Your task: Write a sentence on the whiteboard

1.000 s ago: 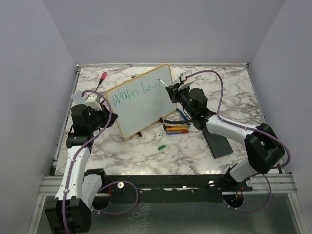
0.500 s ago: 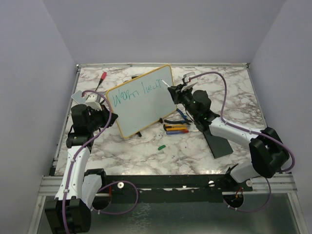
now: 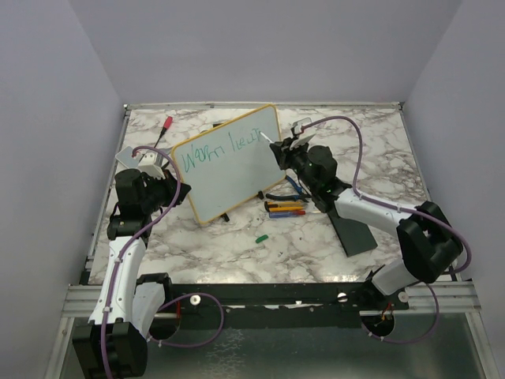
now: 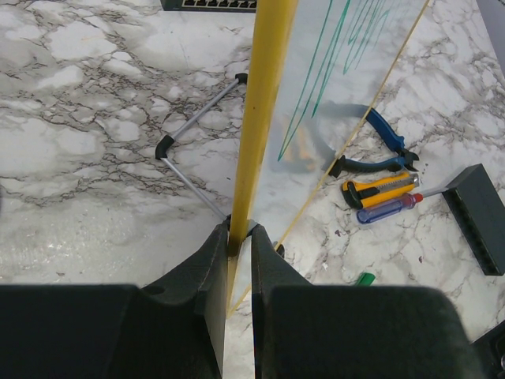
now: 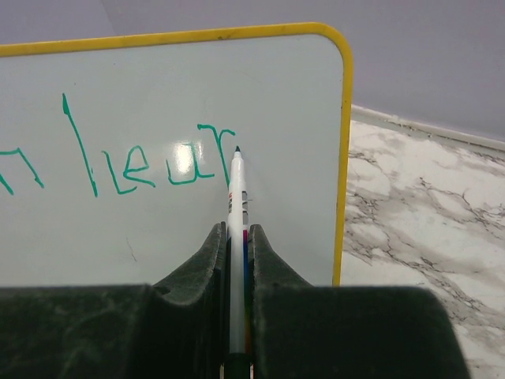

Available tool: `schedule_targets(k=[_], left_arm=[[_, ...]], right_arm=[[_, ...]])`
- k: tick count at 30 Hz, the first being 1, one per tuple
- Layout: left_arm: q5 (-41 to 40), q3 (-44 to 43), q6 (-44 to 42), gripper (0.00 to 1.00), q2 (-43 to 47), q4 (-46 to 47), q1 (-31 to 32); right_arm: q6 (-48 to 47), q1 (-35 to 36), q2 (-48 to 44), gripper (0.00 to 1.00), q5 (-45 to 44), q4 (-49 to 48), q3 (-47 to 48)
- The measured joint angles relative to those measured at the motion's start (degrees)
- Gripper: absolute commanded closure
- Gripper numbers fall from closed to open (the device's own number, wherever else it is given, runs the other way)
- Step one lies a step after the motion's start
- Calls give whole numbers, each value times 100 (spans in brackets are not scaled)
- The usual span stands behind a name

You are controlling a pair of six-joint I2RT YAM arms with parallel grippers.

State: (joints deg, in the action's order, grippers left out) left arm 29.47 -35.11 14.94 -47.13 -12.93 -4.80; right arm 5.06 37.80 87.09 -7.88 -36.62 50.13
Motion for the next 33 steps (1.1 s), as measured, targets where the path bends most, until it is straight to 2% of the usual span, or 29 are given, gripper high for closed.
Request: schedule_targets(k=[17,33], left_arm=[[0,0,2,100,0,0,0],[2,0,0,100,0,0,4]], right_arm=[[0,-109,127,99,-337,120,201],[-170,-114,-262,99,33,-192,-61]])
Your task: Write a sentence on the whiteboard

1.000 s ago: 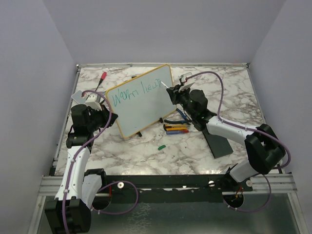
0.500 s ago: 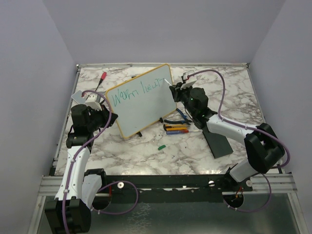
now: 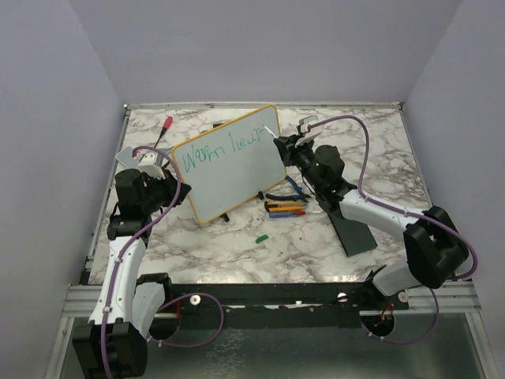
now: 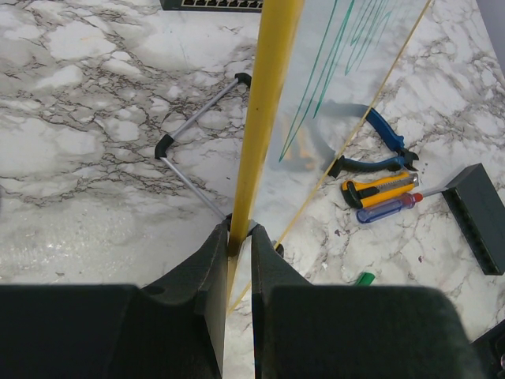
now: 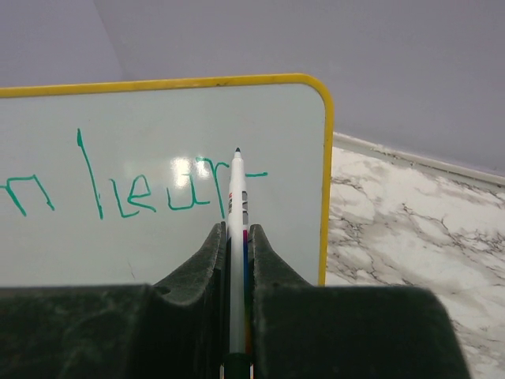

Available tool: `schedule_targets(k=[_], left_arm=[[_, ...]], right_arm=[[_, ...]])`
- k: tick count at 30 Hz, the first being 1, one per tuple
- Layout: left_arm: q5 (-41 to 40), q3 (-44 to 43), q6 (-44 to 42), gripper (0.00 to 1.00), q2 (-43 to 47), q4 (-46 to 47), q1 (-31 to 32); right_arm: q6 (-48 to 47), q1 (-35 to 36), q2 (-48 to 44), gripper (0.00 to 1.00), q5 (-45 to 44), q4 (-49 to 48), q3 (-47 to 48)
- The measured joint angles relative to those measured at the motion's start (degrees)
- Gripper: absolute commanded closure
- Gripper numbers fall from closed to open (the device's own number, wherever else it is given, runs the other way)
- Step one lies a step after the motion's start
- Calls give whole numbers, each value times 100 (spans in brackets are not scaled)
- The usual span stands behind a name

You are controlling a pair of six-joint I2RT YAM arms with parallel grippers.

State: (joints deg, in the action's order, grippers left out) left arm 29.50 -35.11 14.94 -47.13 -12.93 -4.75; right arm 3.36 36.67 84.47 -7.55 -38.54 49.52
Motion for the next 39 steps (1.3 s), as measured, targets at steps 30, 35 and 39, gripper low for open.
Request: schedule_targets(k=[30,35,39], left_arm=[[-2,0,2,100,0,0,0],[-2,0,2,100,2,0,0],[-2,0,2,100,11,0,0]], right_arm=[[111,0,352,99,72,-76,-87],[188,0,313,99,72,-74,-264],[243,0,308,99,22,-72,-286]])
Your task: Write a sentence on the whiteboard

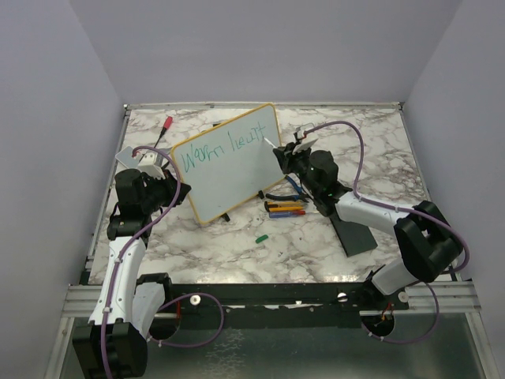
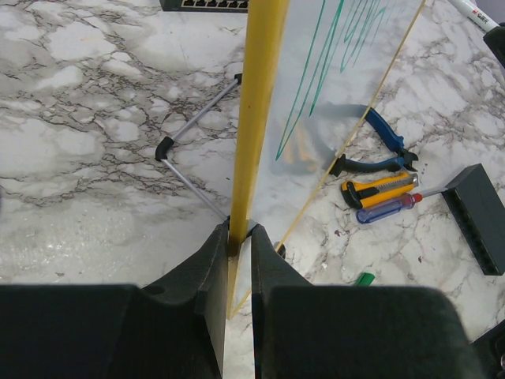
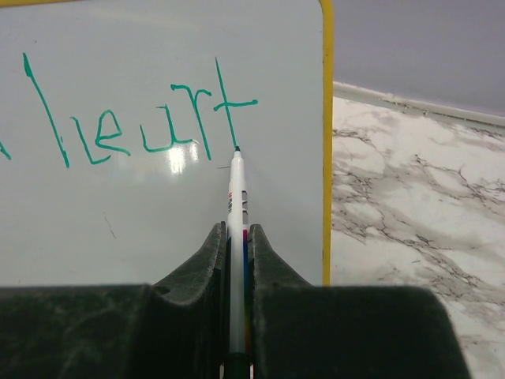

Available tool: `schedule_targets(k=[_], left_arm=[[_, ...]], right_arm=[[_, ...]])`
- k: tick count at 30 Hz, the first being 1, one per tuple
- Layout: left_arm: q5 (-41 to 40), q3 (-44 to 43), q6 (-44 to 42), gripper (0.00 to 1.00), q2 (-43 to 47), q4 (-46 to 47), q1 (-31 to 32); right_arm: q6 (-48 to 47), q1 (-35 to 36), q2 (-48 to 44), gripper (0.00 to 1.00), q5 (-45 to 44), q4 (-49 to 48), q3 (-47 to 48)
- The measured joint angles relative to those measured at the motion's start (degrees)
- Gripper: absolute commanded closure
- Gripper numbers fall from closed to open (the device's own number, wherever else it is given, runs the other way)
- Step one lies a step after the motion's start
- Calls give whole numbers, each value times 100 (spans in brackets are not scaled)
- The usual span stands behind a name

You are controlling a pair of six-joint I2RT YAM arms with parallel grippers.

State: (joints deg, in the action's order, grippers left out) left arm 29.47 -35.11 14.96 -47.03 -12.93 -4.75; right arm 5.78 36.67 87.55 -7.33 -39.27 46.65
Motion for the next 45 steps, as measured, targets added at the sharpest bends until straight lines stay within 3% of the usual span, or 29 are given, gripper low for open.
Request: schedule_targets(k=[18,45], left_arm=[[0,0,-2,100,0,0,0],[0,0,-2,100,0,0,0]], right_arm=[[-33,0,-426,99,-341,216,79],[-153,-188,-61,99,-400,256,501]])
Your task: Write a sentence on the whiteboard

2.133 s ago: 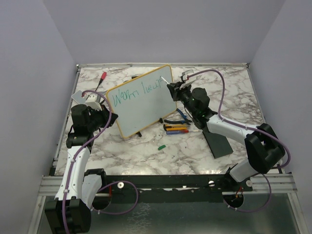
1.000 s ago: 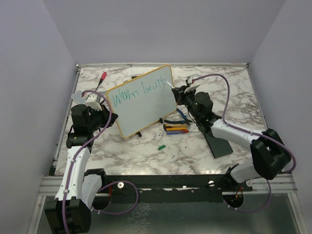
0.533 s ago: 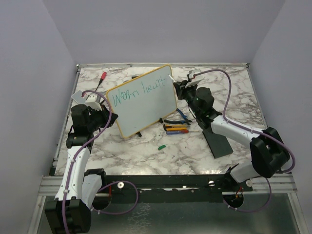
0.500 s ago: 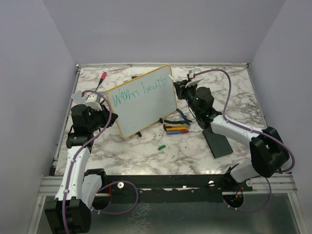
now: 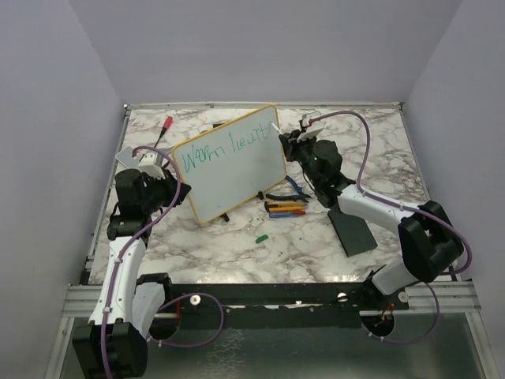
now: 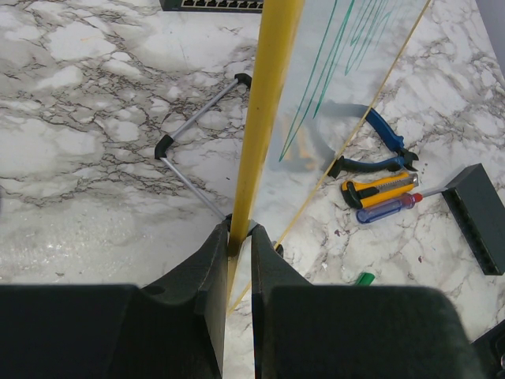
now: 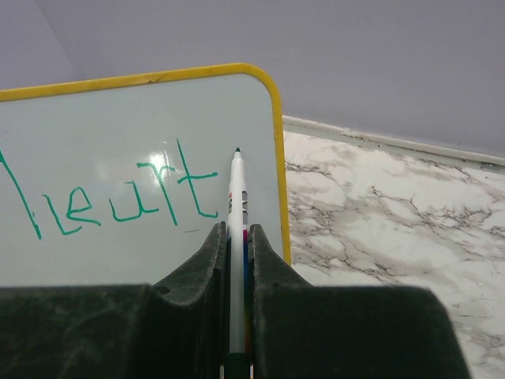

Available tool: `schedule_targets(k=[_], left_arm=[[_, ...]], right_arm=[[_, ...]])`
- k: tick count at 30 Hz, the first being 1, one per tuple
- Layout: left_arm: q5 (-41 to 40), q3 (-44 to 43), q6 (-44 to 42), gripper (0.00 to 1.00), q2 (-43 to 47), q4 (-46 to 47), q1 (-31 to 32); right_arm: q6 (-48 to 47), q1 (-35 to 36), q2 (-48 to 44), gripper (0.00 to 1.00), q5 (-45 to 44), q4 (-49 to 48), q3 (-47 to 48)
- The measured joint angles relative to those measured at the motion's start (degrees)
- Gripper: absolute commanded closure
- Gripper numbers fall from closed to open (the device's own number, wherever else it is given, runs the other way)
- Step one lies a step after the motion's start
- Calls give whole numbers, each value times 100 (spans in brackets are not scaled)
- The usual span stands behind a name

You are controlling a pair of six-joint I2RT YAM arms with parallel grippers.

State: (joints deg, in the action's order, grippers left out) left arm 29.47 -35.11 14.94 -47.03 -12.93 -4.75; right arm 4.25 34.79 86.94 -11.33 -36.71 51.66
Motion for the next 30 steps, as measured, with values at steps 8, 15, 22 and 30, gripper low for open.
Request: schedule_targets(k=[8,15,22,30], left_arm=[[0,0,0,100,0,0,0],[0,0,0,100,0,0,0],[-2,0,0,100,0,2,0],[-2,0,2,100,0,2,0]], right_arm=[[-4,0,136,99,26,0,90],[-31,0,136,99,162,0,90],[-26,-2,136,99,326,-9,-2],[-20,-2,136,99,363,0,-173]])
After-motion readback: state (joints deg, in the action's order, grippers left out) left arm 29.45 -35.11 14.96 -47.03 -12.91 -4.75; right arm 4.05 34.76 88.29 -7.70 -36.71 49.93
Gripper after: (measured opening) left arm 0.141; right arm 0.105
